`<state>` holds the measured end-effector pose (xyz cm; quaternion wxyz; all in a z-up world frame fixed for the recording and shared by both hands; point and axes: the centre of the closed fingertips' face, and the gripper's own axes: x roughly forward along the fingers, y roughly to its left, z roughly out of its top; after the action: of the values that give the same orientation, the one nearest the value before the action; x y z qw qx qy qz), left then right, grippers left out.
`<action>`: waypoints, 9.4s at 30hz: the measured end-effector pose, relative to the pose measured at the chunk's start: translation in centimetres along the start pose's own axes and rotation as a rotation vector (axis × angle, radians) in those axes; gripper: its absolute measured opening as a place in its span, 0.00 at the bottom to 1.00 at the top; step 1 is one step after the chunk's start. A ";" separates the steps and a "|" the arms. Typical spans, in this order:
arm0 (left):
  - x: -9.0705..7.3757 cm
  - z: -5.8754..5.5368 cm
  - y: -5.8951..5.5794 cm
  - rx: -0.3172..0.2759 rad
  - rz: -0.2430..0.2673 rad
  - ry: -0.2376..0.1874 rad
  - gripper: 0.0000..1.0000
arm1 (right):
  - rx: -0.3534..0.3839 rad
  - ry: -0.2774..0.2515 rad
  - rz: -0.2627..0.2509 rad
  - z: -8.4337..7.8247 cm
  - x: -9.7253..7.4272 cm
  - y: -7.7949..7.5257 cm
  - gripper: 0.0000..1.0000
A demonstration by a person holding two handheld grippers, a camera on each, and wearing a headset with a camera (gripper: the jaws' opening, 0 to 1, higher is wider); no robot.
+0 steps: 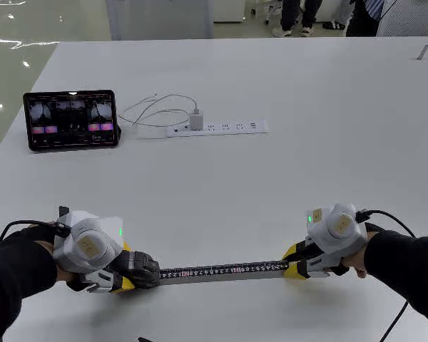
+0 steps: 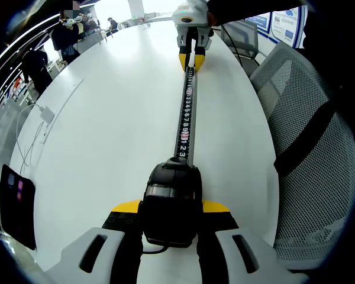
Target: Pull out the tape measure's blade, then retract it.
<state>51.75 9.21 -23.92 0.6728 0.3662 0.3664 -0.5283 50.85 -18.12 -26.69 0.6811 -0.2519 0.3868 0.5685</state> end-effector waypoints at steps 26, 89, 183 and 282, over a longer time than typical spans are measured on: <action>-0.2 0.2 -0.1 0.043 0.004 0.010 0.31 | -0.110 0.090 0.018 0.2 0.1 0.3 0.12; -5.9 -1.8 0.8 -0.577 0.196 -0.291 0.83 | 0.241 -0.211 -0.314 0.2 -5.5 1.8 0.47; -7.7 -2.2 -1.6 -0.801 0.356 -0.426 0.99 | 0.270 -0.194 -0.357 -2.8 -10.0 3.7 0.99; -3.4 0.3 1.9 -0.889 0.800 -0.506 0.99 | -0.220 0.182 0.025 0.3 0.2 0.4 0.34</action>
<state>53.07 10.80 -20.61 0.9705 0.0253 0.2158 -0.1049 50.53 -17.66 -26.68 0.6043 -0.3707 0.3854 0.5907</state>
